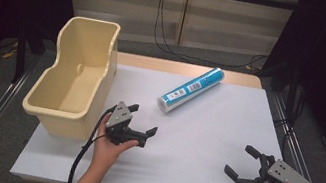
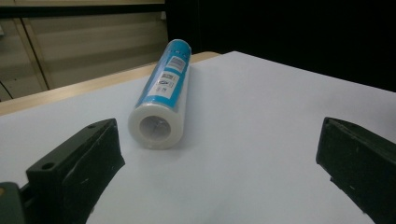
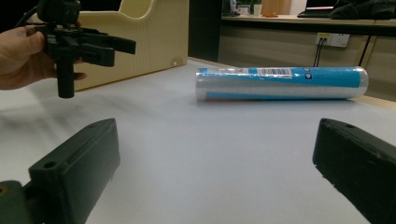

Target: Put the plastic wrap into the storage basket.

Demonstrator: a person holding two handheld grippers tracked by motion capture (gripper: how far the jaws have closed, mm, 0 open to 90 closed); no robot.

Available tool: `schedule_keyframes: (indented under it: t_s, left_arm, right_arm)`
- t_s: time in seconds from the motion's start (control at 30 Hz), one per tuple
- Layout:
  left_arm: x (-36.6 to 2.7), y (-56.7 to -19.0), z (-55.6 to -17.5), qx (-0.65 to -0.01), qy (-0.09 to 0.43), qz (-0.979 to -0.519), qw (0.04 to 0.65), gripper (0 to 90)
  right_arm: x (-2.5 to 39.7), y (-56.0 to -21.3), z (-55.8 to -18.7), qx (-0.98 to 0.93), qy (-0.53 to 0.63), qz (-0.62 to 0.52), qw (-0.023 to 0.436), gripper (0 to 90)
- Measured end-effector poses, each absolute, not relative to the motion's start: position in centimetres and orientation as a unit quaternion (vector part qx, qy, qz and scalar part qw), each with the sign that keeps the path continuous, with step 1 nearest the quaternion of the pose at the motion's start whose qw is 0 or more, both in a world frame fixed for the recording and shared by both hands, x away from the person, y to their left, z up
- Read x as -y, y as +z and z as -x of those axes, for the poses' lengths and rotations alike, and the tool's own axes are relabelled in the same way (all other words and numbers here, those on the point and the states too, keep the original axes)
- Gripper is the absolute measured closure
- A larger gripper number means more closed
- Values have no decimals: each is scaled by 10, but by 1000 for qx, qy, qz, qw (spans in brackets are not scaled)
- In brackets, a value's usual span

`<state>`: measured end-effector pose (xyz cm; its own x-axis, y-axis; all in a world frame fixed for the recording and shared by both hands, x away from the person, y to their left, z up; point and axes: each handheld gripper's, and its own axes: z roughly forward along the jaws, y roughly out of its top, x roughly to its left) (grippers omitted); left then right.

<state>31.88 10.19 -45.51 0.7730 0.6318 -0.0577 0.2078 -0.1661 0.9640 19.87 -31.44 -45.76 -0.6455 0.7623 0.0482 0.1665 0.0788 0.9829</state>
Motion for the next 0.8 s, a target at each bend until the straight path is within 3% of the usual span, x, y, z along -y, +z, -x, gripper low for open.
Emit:
schedule_keyframes:
  t_s: [0.8]
  left_arm:
    - [-48,-463,-380,-317,201,-751,544,16]
  right_arm:
    - [313,-457,-198,-696,584,-332,254,7]
